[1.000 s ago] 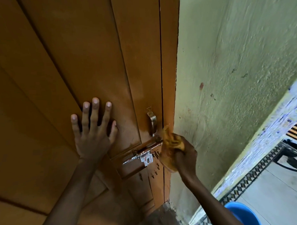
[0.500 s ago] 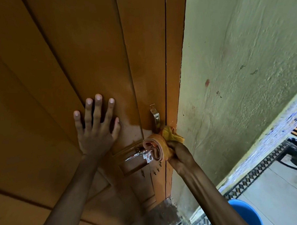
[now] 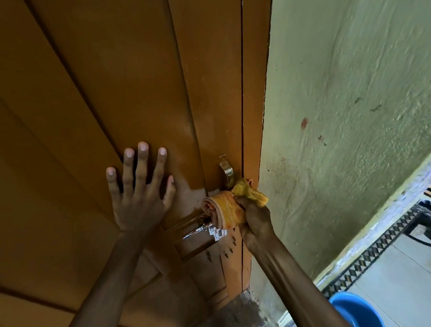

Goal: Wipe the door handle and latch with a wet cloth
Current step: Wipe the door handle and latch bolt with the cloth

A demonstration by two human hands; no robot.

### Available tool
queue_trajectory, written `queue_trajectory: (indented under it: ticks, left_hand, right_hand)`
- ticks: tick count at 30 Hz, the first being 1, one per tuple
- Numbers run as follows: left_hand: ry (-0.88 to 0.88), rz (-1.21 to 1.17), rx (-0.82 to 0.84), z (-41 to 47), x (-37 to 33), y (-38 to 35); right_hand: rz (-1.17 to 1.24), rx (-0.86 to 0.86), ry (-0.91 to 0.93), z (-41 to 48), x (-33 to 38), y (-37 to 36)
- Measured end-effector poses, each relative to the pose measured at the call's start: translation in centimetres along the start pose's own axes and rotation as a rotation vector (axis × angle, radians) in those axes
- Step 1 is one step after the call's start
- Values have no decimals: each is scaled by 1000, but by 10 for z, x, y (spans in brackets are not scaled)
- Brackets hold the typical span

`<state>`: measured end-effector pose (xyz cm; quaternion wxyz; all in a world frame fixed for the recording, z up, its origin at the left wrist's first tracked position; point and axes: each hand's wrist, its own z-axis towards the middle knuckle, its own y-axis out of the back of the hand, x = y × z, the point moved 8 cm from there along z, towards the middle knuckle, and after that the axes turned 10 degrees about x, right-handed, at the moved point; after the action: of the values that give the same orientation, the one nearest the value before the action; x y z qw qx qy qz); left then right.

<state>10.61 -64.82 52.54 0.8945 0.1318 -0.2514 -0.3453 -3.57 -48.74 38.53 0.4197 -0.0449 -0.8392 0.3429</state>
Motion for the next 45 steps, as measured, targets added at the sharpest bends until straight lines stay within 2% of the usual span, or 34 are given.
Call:
queue_trajectory:
  ticks: [8,11,17,20,25,32,38,43,45]
  left_hand:
    - [10,-6,-5,1,0,4]
    - [2,-3,-5,1,1,5]
    - [7,2,-2,0,-1,3]
    - [10,-18,-5,1,0,4]
    - [16,-2,-5,1,0,4]
    - [27,1,9,0,1,2]
    - [25,4,0,-1,1,3]
    - [22,-6,8,0,0,2]
    - [26,-9,8,-1,1,1]
  right_hand:
    - [-172,-56,-107,11,-6,12]
    - [-232,-49,-76,15,-4,10]
    - [-110,42,15,-2,11,-1]
    - [-98,-3,26,5,-1,2]
    - [-195,-55,-92,25,-28,11]
    - [31,43,-170,22,-32,19]
    - [-105,55,-131,28,-28,12]
    - [-174,291,-290,-1,-24,15]
    - [-203,327,-331,-10,-22,25]
